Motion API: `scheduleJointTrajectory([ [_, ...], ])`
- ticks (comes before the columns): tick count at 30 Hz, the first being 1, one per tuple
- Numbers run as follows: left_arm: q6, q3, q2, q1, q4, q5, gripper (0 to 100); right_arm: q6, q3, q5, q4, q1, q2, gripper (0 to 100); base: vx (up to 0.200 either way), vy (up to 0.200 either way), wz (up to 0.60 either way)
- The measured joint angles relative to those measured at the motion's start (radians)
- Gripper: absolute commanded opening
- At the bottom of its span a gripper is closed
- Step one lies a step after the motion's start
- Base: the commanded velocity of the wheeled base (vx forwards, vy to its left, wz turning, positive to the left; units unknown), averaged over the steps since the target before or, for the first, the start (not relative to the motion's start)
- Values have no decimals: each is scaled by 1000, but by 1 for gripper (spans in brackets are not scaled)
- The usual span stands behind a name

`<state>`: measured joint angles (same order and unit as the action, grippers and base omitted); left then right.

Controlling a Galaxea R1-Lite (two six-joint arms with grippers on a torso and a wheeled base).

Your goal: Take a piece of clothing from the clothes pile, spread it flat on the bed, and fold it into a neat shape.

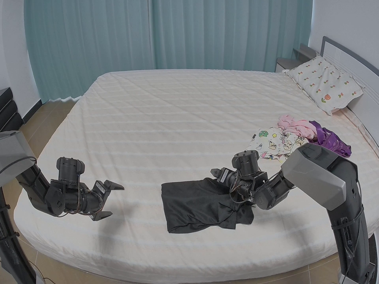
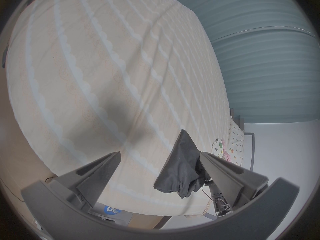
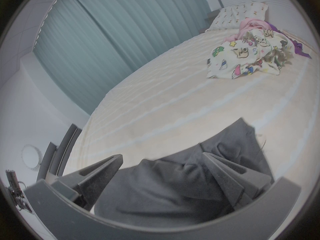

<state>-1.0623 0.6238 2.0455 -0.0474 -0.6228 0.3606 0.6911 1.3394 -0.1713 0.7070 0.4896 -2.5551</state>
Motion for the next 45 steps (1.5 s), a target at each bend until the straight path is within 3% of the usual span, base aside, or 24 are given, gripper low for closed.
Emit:
scheduleJointTrajectory([
  [19,0,2,1,0,0,0,100,7,-13,-6,1,-151,2,100,0,0,0],
  [29,0,2,2,0,0,0,100,32,-68,22,6,-12,98,100,0,0,0],
  [34,1,1,2,0,0,-1,100,96,-87,56,0,46,107,100,0,0,0],
  [39,1,1,3,-1,0,-3,100,102,-86,85,-10,56,79,100,0,0,0],
  [45,1,3,7,-1,0,-3,100,101,-27,89,-67,-1,20,100,0,0,0],
])
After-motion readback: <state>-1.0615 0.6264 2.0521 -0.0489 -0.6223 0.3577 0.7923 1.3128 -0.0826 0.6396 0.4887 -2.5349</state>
